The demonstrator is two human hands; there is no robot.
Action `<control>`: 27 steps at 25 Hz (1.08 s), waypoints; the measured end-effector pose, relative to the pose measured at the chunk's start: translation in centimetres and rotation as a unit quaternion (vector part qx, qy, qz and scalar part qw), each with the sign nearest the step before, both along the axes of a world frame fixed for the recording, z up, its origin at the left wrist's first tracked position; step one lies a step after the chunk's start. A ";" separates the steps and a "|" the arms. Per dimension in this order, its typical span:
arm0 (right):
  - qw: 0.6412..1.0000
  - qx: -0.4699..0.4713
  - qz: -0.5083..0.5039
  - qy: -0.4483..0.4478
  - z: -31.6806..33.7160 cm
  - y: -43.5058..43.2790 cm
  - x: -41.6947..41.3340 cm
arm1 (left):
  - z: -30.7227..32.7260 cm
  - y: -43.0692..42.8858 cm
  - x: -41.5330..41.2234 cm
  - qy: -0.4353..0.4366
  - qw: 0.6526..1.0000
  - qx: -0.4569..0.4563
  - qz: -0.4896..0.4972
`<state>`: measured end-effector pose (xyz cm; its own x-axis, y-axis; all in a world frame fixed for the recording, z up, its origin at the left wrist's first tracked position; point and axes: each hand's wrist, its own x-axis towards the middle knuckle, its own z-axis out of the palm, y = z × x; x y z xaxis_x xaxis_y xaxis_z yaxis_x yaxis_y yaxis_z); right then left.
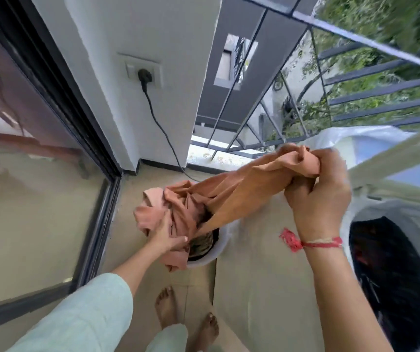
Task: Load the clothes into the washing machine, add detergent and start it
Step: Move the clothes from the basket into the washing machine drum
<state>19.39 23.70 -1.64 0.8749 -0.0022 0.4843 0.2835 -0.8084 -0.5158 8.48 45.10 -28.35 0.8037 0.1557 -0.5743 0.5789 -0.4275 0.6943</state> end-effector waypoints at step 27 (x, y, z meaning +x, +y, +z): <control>0.964 0.092 -0.196 0.153 12.8 -48.3 -2.3 | 38.7 -30.3 6.7 -0.380 0.868 0.319 -0.031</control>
<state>17.13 -24.63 11.16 0.8911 -0.4235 0.1631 -0.2141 -0.7092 -0.6717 15.20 14.76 10.33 0.9307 0.1909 0.3121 0.0204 -0.8788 0.4768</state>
